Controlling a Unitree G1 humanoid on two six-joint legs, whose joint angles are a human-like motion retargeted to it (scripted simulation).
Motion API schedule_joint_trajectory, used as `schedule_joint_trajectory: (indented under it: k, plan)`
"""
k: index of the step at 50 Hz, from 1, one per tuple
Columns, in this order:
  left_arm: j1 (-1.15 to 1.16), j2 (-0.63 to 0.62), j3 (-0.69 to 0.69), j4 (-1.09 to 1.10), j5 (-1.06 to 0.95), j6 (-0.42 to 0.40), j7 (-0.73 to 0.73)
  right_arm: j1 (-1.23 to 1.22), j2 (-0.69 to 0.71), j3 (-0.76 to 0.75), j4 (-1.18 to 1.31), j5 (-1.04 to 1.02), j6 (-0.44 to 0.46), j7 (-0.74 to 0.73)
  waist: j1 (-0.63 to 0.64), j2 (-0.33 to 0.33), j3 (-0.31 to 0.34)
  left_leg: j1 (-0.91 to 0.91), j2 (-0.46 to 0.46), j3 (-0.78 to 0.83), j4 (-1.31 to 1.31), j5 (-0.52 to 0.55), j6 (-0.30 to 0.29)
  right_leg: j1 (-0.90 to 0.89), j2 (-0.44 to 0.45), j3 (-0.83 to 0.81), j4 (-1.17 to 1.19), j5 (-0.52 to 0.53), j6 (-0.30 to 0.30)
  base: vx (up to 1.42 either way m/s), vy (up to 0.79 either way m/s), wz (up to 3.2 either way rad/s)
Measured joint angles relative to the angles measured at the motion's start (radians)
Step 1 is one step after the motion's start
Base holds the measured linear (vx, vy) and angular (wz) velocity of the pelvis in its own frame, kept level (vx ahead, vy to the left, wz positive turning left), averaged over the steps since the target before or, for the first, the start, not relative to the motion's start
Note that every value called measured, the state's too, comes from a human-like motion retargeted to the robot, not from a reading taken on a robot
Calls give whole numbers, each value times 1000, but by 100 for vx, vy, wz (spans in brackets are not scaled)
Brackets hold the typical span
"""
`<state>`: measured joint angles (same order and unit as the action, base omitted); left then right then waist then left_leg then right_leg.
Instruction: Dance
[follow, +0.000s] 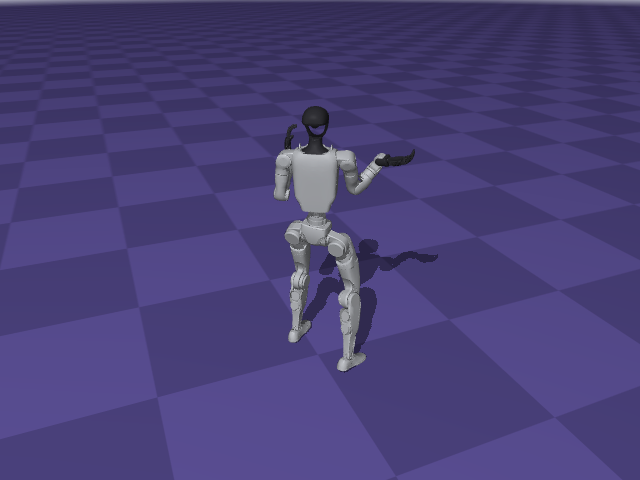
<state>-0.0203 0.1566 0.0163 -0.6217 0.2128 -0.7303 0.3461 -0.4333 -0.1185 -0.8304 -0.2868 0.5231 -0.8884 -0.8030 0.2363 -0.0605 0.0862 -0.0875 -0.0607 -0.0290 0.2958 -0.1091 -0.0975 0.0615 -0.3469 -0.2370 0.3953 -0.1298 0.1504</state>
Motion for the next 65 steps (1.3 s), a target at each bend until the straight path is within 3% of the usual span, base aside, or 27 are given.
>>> schedule_joint_trajectory:
  k: [7, 8, 10, 12, 15, 18, 20, 25, 29, 32, 35, 37, 39, 40, 41, 42, 45, 46, 47, 48, 50, 53, 55, 57, 59, 62, 65]
  plan:
    - [37, 29, 136, -92, -1, -9, 93, 120, -125, 119, -64, 6, 136, 208, -71, 61, 0, 15, -5, 26, -7, -35, 61, -104, -20, 52, 130, 81, -159, 11, 13, -47]
    - [35, 34, 165, -116, 17, -7, 104, 121, -145, 122, -84, -33, 129, 246, -84, 64, -9, 1, -6, 28, -16, -36, 69, -130, -13, 52, 136, 88, -139, -11, 0, -48]
    - [58, 35, 215, -147, 70, -8, 139, 141, -180, 124, -108, -134, 113, 301, -100, 50, -21, -18, -30, 39, -38, -33, 91, -163, 1, 80, 112, 136, 61, -3, -1, -49]
    - [125, 16, 239, -129, 125, -11, 191, 201, -202, 141, -119, -248, 129, 315, -118, 45, -21, -7, -34, 48, -67, -25, 107, -183, 85, 170, 108, 137, 111, 2, -1, -38]
    - [229, -56, 242, -7, 200, -11, 289, 347, -217, 202, -131, -387, 196, 331, -106, 38, -19, 11, -48, 84, -92, -32, 124, -186, 58, 57, 126, 78, 45, -1, 7, -77]
    - [315, -110, 224, 204, 325, -61, 332, 567, -197, 317, -107, -474, 229, 398, -66, 24, -10, 6, -70, 129, -29, -77, 137, -200, 37, 86, 143, 4, -33, -1, 10, -75]
    - [341, -82, 221, 360, 438, -103, 237, 714, -171, 408, -45, -484, 249, 467, -54, 8, 8, -24, -85, 136, 68, -121, 128, -247, 30, 210, 234, -21, -6, -10, 7, -12]
    - [227, 201, 55, 580, 481, -148, -238, 890, -81, 543, 289, -464, 278, 863, -46, -68, 20, -133, -151, 161, 307, -273, 135, -389, -41, 353, 507, -108, 83, -11, -4, -7]
    - [20, 447, -32, 460, 534, -112, -291, 927, -15, 595, 525, -407, 214, 1062, -67, -97, -22, -173, -91, 193, 427, -331, 101, -438, 39, 411, 630, -155, 111, 9, -26, -53]
    - [-125, 547, 61, 254, 790, 3, -28, 953, 15, 623, 648, -278, 226, 1197, -72, -87, -51, -161, -22, 214, 418, -309, 92, -416, 118, 408, 600, -145, 107, 5, -25, -69]
    - [-241, 504, 194, 135, 1052, 195, 328, 991, 4, 622, 692, -197, 286, 1304, -150, -106, -111, -151, 5, 191, 277, -188, 99, -387, 150, 335, 449, -48, 74, -14, -38, 23]
    - [-315, 403, 266, 119, 1114, 294, 412, 1044, 0, 614, 714, -197, 298, 1318, -216, -96, -140, -137, 59, 147, 186, -30, 121, -325, 176, 250, 299, 92, 48, -9, -52, 93]
    - [-406, 265, 328, 111, 1111, 422, 423, 1095, 4, 592, 748, -219, 284, 1293, -288, -93, -146, -149, 103, 154, 153, 148, 195, -258, 180, 152, 150, 304, 34, -18, -52, 159]
    - [-456, 192, 359, 105, 1083, 500, 421, 1118, 8, 579, 767, -231, 270, 1268, -318, -97, -143, -167, 120, 186, 153, 224, 242, -227, 164, 92, 81, 423, 43, -31, -45, 165]
    - [-508, 120, 379, 89, 1021, 584, 417, 1133, 14, 563, 785, -243, 241, 1224, -326, -95, -132, -194, 90, 151, 174, 253, 240, -203, 158, 44, 20, 529, 84, -39, -47, 149]
    - [-555, 53, 391, 70, 950, 662, 415, 1143, 23, 551, 804, -254, 212, 1176, -328, -93, -116, -218, 60, 108, 205, 281, 206, -191, 175, 30, -23, 611, 111, -48, -65, 123]
    - [-634, -78, 380, -4, 674, 795, 430, 1125, 57, 534, 863, -293, 142, 1027, -259, -68, -42, -245, -28, -27, 273, 424, -120, -203, 347, 279, -76, 653, 111, -57, -44, 15]
    - [-650, -114, 375, -40, 559, 759, 436, 1105, 63, 521, 877, -318, 129, 986, -208, -37, -10, -230, -52, -5, 219, 549, -101, -205, 317, 316, -75, 579, 99, -71, 30, -85]
    - [-663, -142, 376, -71, 459, 711, 438, 1082, 69, 508, 887, -341, 122, 957, -167, -18, 23, -220, -84, 1, 176, 614, -35, -207, 276, 312, -65, 519, 76, -80, 34, -75]
    - [-671, -153, 387, -92, 390, 637, 435, 1056, 73, 496, 890, -361, 124, 950, -147, -22, 56, -218, -132, -25, 151, 559, 122, -211, 216, 225, -39, 489, 30, -76, 5, -4]
    - [-686, -154, 424, -116, 404, 483, 459, 1007, 57, 487, 894, -389, 138, 958, -180, -62, 117, -193, -53, 197, 245, 222, 316, -171, 163, 190, -50, 398, 111, -57, -13, 66]
    - [-643, -118, 487, -79, 553, 416, 533, 978, -28, 505, 918, -425, 170, 1019, -260, -39, 153, -222, -117, -49, 425, -84, 277, -137, 205, 118, 54, 105, 111, 7, -4, 45]
    - [-589, -104, 530, -20, 591, 441, 593, 967, -89, 541, 975, -440, 198, 1100, -352, -58, 48, -309, -104, -36, 554, -211, 299, -176, 218, 87, 75, -32, 67, 52, -6, -11]
    - [-512, -110, 532, 44, 496, 444, 694, 995, -122, 572, 1042, -447, 222, 1196, -350, -3, -88, -378, -1, -41, 632, -324, 270, -227, 322, 157, 92, -99, 85, 70, -12, -116]
    - [-515, -145, 469, 62, 240, 362, 677, 994, -109, 563, 1053, -446, 249, 1254, -358, 16, -92, -383, 23, -78, 668, -357, 260, -242, 390, 206, 114, -111, 95, -1, -6, 25]
    - [-535, -115, 448, 37, -108, 160, 394, 954, -66, 534, 1042, -450, 276, 1273, -384, -31, -82, -402, -21, -93, 642, -328, 252, -267, 344, 171, 104, -109, 88, -41, -5, 66]
    - [-549, -55, 501, 21, 28, 134, 415, 971, -47, 509, 1034, -461, 258, 1233, -387, -58, -97, -363, -39, -105, 531, -255, 247, -236, 333, 137, 24, -68, 54, -4, -11, 32]
